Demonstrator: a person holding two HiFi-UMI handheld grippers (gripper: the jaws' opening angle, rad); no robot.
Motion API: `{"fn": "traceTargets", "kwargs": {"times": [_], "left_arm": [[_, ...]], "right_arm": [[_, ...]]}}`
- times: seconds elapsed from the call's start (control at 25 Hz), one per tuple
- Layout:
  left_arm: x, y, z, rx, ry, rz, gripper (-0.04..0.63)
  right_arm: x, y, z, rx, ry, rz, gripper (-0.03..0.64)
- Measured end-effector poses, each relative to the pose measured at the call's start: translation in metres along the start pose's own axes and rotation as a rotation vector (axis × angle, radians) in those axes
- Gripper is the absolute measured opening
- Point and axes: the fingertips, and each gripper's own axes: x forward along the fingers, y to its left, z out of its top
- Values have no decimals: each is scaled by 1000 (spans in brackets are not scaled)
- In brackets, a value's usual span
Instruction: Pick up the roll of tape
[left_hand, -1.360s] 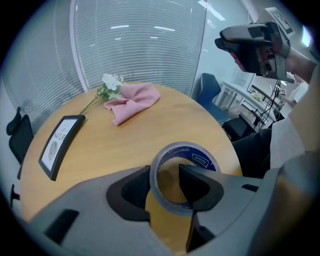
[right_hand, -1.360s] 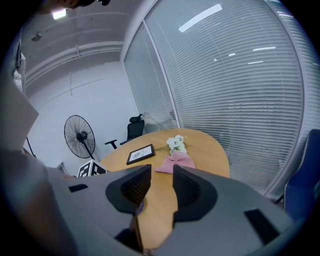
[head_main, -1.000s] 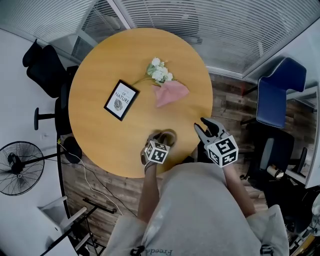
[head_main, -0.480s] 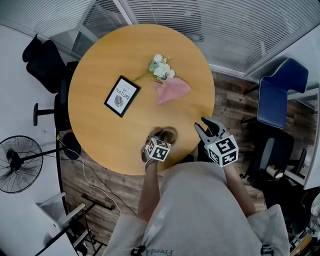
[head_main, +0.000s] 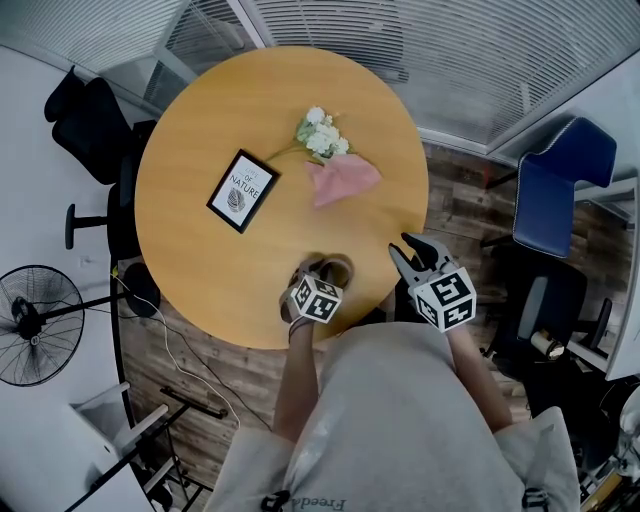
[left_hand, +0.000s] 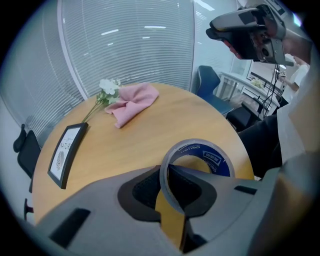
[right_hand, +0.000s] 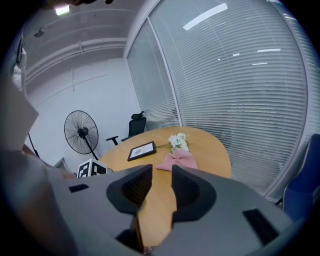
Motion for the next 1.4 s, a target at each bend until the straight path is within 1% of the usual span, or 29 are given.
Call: {"fn": "traceTargets", "kwargs": {"times": [0.12,0.2,0.52,0.88,1.08,1.28,1.4], "left_arm": [[-2,0,0,28,8,3,52],[-4,1,1,34,10,7,52],[-15,9,-2,19,-3,39,51],[-42,21,3,-126,-106,45,51],[-59,28,8,-169,-161,58,51],[-85,38,19,-236,-261,86,51],[-104,46,25,-256,-318,113,51]], "right_arm": [[0,3,0,-5,1,7,118],[0,3,1,-6,-1,11,117],[1,12,1,-6,-10,27,115],[1,31,2,-13,-24,43,114],[5,44,7,-11,-39,56,107],[11,63,9,-27,-47,81,104],[13,76,12,-36,-55,95,104]]}}
